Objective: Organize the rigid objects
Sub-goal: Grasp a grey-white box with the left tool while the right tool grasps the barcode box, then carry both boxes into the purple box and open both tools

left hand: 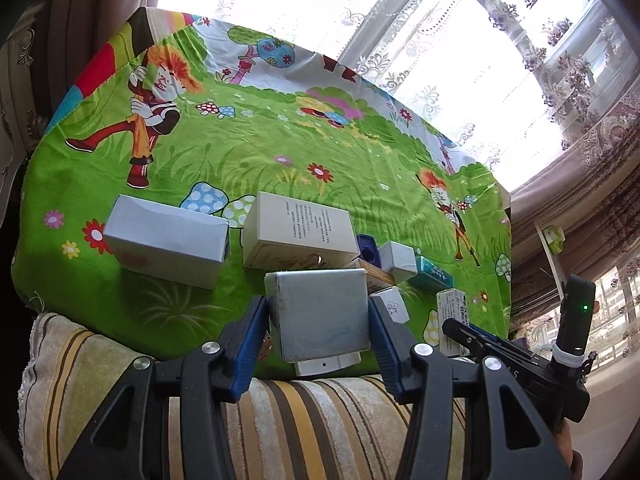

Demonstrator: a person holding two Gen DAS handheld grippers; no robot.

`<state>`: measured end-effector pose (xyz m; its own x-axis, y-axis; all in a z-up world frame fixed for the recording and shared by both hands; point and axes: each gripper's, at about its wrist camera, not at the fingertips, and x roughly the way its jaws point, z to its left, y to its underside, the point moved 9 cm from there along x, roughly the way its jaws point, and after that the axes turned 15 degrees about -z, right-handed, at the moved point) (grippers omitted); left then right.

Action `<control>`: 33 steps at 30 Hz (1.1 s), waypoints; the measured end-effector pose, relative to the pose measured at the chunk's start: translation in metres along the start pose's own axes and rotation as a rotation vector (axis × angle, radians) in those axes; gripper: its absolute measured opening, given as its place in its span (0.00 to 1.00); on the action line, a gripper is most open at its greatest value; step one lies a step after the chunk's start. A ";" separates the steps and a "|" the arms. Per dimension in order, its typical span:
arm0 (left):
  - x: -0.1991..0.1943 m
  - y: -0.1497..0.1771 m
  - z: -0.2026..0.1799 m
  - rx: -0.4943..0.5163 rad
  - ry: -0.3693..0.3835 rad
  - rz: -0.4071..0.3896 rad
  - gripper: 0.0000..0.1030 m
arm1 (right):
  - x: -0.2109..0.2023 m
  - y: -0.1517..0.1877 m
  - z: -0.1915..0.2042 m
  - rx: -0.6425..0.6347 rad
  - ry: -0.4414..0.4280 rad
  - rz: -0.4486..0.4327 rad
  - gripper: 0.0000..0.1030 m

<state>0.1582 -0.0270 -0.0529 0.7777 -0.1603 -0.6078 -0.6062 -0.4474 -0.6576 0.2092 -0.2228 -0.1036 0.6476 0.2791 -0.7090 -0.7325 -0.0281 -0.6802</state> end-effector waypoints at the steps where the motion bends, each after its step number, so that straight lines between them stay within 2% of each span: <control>1: 0.000 0.003 -0.009 0.008 0.015 0.008 0.50 | -0.006 -0.001 -0.002 -0.001 0.000 -0.011 0.36; 8: 0.003 0.030 -0.070 0.070 0.113 0.073 0.50 | -0.045 -0.001 -0.027 0.058 -0.011 -0.067 0.36; 13: 0.004 0.056 -0.117 0.124 0.195 0.125 0.50 | -0.077 0.000 -0.057 0.084 0.027 -0.120 0.36; 25: 0.000 0.125 -0.224 0.224 0.407 0.277 0.50 | -0.146 0.020 -0.161 0.193 0.188 -0.203 0.36; 31: -0.007 0.152 -0.267 0.286 0.495 0.307 0.50 | -0.175 0.032 -0.212 0.254 0.295 -0.238 0.36; 33: -0.013 0.160 -0.283 0.308 0.549 0.319 0.50 | -0.183 0.034 -0.223 0.268 0.319 -0.247 0.36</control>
<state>0.0985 -0.3459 -0.0243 0.4770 -0.6990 -0.5328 -0.7749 -0.0484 -0.6303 0.1121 -0.4891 -0.0387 0.8106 -0.0631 -0.5823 -0.5494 0.2623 -0.7933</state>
